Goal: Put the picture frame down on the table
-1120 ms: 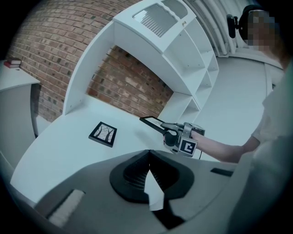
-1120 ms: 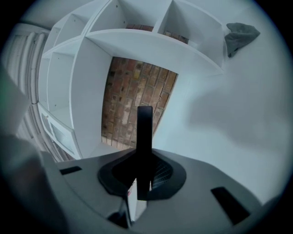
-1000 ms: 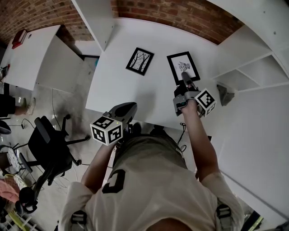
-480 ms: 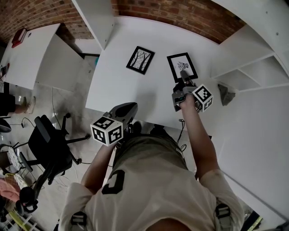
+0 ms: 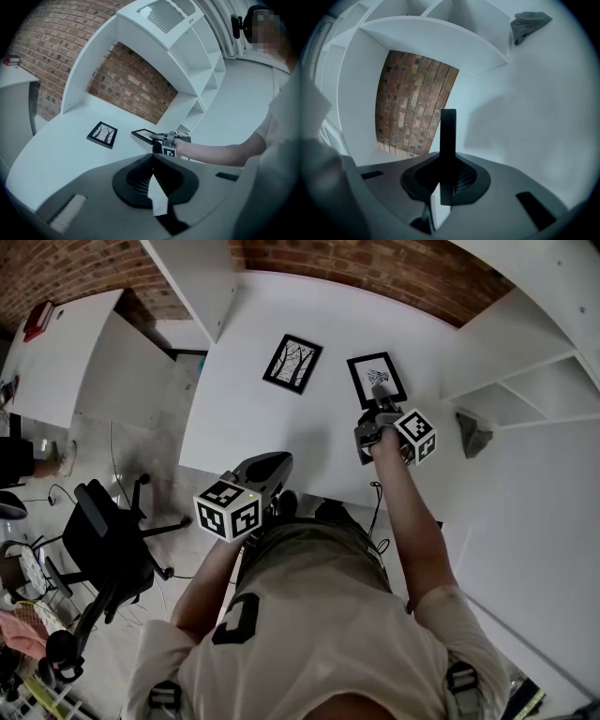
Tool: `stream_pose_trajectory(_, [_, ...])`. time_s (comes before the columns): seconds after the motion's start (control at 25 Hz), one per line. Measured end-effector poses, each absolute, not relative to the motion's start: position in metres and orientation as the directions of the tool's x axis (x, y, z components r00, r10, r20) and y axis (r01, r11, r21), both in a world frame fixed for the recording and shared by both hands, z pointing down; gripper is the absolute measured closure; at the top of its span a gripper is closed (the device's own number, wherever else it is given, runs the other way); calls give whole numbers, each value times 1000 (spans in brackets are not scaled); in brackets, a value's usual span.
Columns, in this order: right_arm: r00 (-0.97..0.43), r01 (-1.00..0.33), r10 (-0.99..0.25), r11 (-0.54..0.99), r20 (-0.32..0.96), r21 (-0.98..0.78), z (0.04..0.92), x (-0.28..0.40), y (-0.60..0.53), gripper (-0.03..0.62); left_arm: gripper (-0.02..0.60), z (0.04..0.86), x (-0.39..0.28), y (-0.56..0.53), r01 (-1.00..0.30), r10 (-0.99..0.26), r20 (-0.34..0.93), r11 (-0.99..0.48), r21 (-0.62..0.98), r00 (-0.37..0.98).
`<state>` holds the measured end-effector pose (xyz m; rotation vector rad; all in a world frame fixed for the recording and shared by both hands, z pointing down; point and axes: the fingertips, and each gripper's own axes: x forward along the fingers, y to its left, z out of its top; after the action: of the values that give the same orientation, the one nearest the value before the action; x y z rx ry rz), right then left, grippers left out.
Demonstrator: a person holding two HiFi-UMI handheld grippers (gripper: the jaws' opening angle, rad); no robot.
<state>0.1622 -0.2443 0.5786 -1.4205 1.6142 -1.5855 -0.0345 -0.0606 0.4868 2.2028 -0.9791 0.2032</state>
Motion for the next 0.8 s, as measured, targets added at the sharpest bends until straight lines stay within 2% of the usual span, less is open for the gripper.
stream_pose_trajectory(0.8, [-330,-215,-879,-285,344,-934,615,148,-270,568,578,499,-51,-74,-717,-575,442,-444,538,688])
